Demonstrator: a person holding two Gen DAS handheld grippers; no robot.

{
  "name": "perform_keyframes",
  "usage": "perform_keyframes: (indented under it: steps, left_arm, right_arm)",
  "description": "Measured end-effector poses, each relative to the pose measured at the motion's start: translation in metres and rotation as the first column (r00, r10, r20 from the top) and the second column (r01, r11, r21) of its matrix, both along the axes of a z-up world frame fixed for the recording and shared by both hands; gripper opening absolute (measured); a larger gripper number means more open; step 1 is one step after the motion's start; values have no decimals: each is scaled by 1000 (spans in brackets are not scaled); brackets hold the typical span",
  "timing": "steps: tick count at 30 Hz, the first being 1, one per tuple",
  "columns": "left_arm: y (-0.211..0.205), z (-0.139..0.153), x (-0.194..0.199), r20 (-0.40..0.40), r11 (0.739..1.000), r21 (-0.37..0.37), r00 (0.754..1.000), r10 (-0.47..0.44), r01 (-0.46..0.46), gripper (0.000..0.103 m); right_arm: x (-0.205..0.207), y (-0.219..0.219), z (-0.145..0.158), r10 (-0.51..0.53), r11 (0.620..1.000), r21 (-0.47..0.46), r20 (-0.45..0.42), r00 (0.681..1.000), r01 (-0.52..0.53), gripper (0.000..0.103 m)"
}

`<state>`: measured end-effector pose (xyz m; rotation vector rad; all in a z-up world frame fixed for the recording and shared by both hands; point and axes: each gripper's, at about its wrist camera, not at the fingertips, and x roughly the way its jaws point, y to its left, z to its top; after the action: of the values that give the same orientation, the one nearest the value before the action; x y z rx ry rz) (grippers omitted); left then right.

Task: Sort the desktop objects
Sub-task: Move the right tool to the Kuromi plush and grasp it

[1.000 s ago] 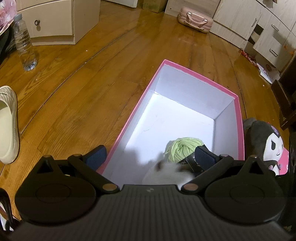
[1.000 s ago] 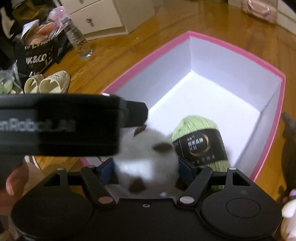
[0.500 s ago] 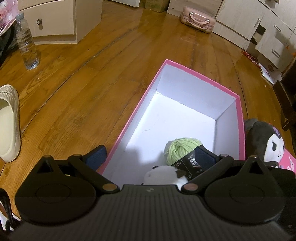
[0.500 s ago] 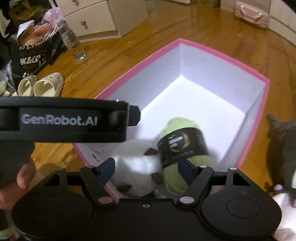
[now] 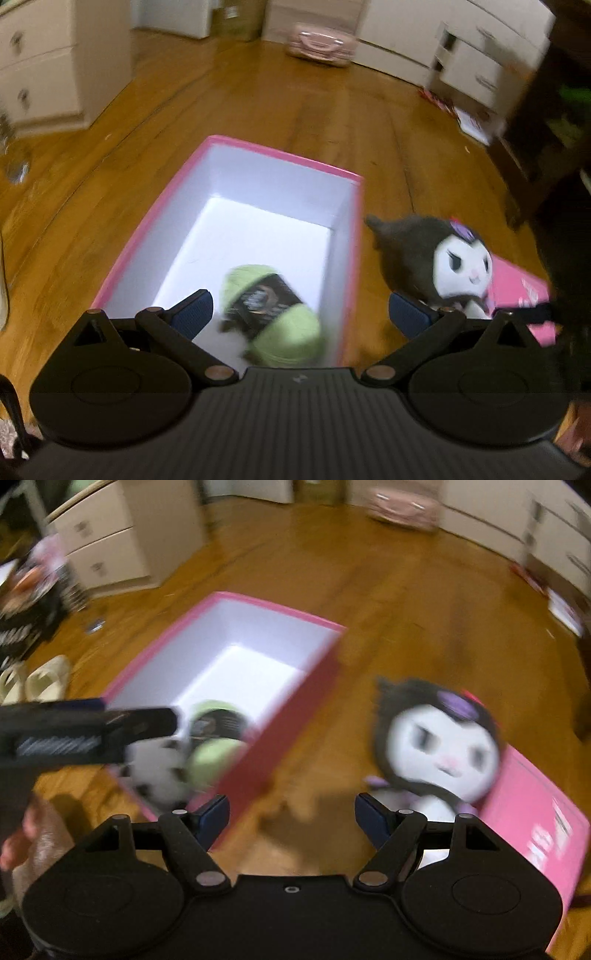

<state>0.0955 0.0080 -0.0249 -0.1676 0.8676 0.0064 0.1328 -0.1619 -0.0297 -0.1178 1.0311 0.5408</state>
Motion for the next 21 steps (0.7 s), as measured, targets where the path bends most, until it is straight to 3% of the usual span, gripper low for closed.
perform_keyframes:
  steps: [2,5,7,9,13,16,21]
  left_arm:
    - [-35,1,-2,5,998,60,1000,-19,19,103]
    - [-73,-1,0,-3,987,38,988,-153,153,103]
    - [-86,-2,5,-14,981,88,985,-173,174,103]
    - [-95,-5,10,-19,973,139,983,-182,183,103]
    - [-95,-14,23,-52,964,175,980,-193,199,103]
    - [-79,-16,35,-84,969,148,979,-187,198,103]
    - [-43,-14,45,-100,987,73,986,-137,144,103]
  right_arm:
    - [13,-20,-12,-31,999,10,-30,999,31,79]
    - [26,-39,-31,-75,996,40,-18,997,75,78]
    - [31,-54,-42,-119,991,65,13,993,118,77]
    - [34,-65,-51,-168,982,86,-17,986,169,77]
    - [42,-74,-58,-204,975,86,-21,979,205,78]
    - [50,-71,-60,-199,975,95,-9,980,199,78]
    - [63,-64,-69,-219,971,84,-67,973,225,79]
